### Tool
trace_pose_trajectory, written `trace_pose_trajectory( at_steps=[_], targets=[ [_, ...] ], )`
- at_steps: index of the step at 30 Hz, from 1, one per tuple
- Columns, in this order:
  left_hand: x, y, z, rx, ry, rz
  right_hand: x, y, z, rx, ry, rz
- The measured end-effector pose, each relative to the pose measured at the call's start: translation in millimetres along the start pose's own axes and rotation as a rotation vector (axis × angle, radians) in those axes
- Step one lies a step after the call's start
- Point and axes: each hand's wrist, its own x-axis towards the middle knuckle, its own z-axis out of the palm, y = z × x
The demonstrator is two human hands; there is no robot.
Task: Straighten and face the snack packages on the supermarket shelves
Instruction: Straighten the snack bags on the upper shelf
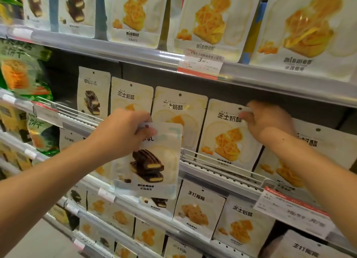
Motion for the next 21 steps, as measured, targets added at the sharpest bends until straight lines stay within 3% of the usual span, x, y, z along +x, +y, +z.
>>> trace_pose_trajectory(
  at_steps=[6,15,18,21],
  targets=[
    [6,1,7,-0.014,-0.013,0.012,-4,0,-4,-0.023,-0.112,0.038],
    [12,0,16,0.011,-0.057,0.007,-10,2,-16,-0.154,-0.125,-0.031],
    [12,0,18,-0.002,-0.047,0.015,-20,-1,-20,-0.103,-0.051,-0.09],
    [9,3,20,0.001,-0.043,0.025,-37,-27,-26,0.157,0.114,-0.254]
  ],
)
